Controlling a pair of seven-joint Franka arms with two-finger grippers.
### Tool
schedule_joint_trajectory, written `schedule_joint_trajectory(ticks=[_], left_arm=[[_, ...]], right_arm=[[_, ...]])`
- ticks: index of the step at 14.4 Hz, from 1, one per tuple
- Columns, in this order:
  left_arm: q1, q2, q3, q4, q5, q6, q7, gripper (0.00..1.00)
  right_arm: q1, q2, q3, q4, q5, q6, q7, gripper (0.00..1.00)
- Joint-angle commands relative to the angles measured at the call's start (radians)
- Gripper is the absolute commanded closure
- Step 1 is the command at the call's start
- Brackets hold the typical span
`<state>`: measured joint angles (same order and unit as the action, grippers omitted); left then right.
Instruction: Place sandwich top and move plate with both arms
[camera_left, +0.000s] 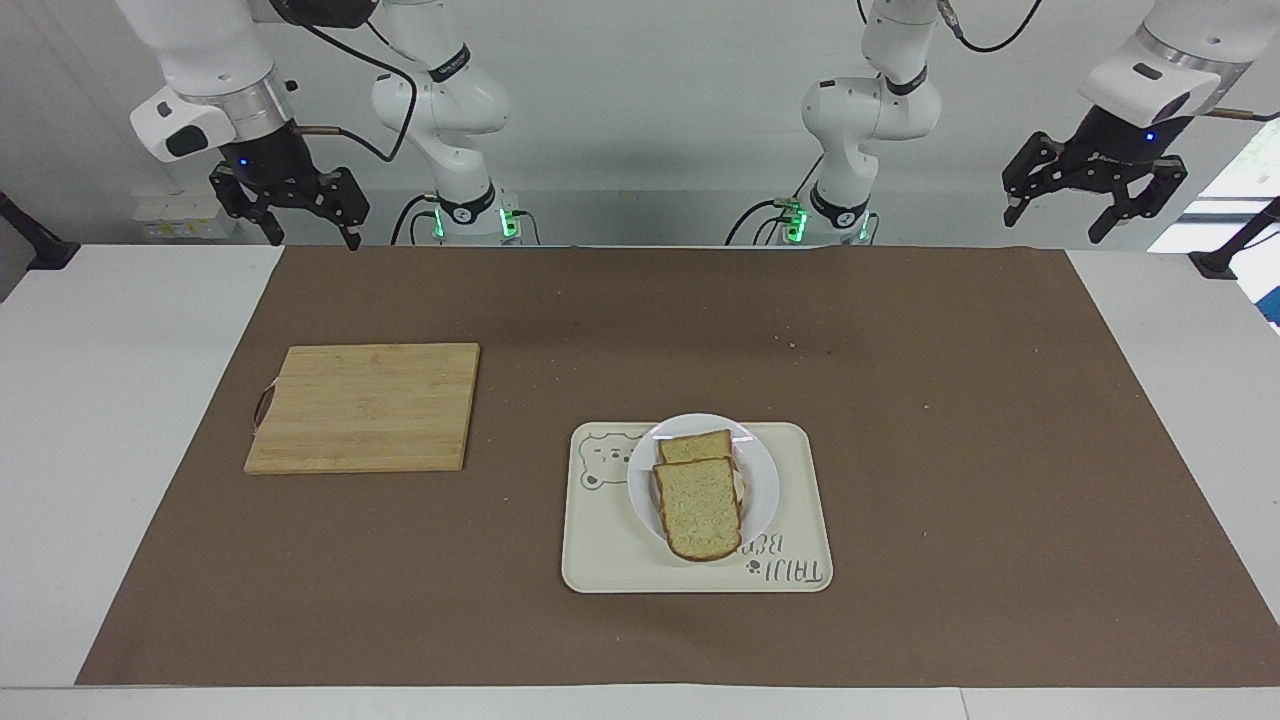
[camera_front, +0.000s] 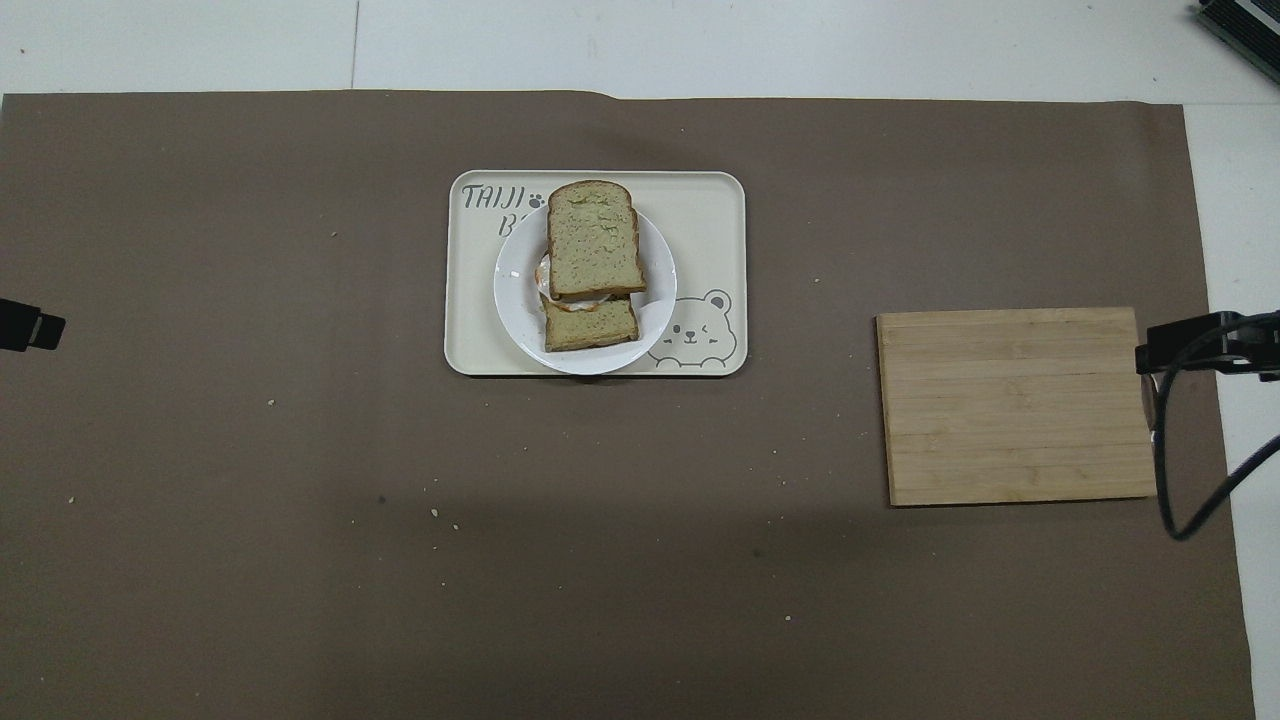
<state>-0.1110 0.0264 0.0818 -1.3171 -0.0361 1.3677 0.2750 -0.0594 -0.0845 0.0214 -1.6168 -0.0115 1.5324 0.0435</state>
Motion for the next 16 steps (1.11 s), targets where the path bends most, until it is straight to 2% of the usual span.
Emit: schedule_joint_trajectory(ticks=[1,7,11,16], left_arm=[[0.011,-0.045,0.003,-0.056,0.022,-0.01,-0.011,0.0],[0.034,-0.049,0.004,-0.065,0.028,-0.021,-0.013,0.0],[0.017,-0.088,0.001,-0.122,0.028,-0.022,-0.014,0.0],[0.025,-0.089,0.003,-0.122,0.03,-0.021,-0.013,0.0]], right_arm=[[-0.013,-0.023,0.002,-0.022,0.004,-0.008,-0.034,0.0],[-0.013,-0.021,0.002,-0.022,0.004,-0.009,-0.036,0.0],[-0.013,-0.023,0.002,-0.022,0.004,-0.011,-0.036,0.0],[-0.013,-0.021,0.002,-0.022,0.004,-0.011,-0.036,0.0]])
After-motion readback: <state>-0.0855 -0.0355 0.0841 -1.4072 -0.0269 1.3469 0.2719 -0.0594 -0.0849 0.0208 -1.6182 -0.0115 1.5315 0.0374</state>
